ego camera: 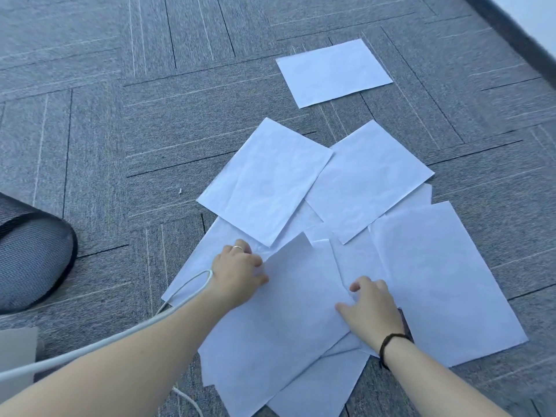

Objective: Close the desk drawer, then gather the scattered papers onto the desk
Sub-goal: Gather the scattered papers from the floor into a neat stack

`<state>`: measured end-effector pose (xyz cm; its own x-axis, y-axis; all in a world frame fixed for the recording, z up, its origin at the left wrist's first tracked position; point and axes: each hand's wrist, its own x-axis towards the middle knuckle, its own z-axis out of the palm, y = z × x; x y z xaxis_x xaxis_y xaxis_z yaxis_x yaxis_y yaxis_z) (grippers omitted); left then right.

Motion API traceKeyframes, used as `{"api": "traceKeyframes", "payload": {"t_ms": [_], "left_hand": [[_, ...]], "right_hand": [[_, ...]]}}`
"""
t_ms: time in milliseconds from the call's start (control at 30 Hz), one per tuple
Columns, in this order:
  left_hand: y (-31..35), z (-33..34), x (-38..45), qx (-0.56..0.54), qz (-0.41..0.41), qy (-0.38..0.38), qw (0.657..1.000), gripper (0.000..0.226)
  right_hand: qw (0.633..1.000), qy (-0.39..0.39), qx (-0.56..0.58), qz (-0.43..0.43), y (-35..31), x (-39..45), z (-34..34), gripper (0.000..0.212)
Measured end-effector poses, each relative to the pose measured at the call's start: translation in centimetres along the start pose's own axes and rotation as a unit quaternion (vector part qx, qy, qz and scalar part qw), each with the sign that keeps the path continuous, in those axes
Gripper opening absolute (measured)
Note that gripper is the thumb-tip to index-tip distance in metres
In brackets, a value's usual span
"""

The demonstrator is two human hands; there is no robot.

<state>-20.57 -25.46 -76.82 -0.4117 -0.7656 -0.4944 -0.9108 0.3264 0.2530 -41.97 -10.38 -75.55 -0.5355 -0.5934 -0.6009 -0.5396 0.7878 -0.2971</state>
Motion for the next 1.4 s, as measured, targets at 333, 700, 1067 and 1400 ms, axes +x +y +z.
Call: {"api": "traceKeyframes", "payload": {"t_ms": [333, 700, 1067, 1400], "left_hand": [[0.0, 0.6, 0.0, -0.016, 0.019, -0.032, 0.999, 0.06], [-0.9, -1.8, 0.8, -0.428, -0.114, 0.051, 0.895, 0.019], [-4.9, -5.0, 8.1, -0.393, -0.128, 0.2, 0.888, 0.023], [-4.2, -4.0, 7.6, -0.025, -0.069, 0.191, 0.979, 0.069]], "right_hand": [[0.964, -0.094, 0.246, 0.021, -0.3, 0.1, -0.1, 0.019], [0.976, 0.072, 0.2, -0.047, -2.7, 6.6, -6.6, 0.035], [0.863, -0.05, 0.498, 0.074, -8.1, 8.1, -3.7, 0.051], [0.839, -0.126, 0.527, 0.058, -8.7, 7.2, -1.2, 0.042]]}}
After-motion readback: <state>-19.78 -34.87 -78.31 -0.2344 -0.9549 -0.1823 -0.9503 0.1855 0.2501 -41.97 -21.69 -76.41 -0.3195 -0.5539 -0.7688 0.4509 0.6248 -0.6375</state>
